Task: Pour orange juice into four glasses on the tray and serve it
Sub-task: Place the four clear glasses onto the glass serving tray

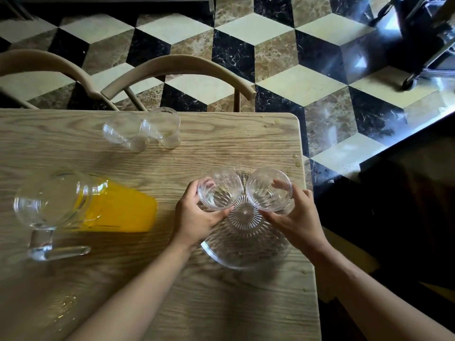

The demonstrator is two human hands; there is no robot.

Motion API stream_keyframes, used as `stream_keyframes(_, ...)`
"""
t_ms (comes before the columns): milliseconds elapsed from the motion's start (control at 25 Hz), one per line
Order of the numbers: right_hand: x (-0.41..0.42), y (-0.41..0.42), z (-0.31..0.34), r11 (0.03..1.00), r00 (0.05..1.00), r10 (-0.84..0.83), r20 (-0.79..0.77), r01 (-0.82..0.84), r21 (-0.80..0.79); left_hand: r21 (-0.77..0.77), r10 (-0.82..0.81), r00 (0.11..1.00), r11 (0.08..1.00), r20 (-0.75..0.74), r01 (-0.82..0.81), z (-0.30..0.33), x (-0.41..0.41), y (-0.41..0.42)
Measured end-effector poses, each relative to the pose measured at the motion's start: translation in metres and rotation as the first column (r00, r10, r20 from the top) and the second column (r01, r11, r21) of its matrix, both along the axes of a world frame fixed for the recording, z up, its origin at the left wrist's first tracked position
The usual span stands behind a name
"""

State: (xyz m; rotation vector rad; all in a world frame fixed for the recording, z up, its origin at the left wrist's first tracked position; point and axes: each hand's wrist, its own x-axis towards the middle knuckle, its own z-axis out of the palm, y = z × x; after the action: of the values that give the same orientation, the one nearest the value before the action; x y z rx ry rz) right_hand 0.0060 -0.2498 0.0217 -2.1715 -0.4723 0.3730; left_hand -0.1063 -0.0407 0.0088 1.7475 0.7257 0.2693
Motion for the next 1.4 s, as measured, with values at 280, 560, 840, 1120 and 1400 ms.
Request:
stream_keyframes(280,0.000,0.004,0.002,1.000,1.000,0.005,-0.021,-0.006,-0.030,0.013,-0.041,0.998,0.999,-0.044,0.041,-0.008,-0.002,0.006)
stream_keyframes(560,0.001,0.001,0.000,0.996,0.999,0.028,-0.020,-0.029,-0.079,0.042,-0.101,0.994,0.994,-0.050,0.103,-0.010,0.002,0.003)
stream_keyframes(840,0.000,-0.013,0.004,0.994,0.996,0.077,-0.046,-0.080,-0.077,-0.066,-0.126,0.992,0.990,-0.006,0.125,0.011,-0.014,0.003)
stream_keyframes(1120,0.013,-0.015,0.061,0.976,0.977,0.204,-0.069,-0.208,-0.061,0.127,-0.138,0.990,0.983,0.024,0.134,0.077,-0.030,0.009)
stream_keyframes(1400,0.052,0.051,0.119,0.942,0.941,0.333,0.055,-0.335,0.031,0.308,-0.059,0.992,0.951,0.114,0.021,0.155,-0.009,0.028)
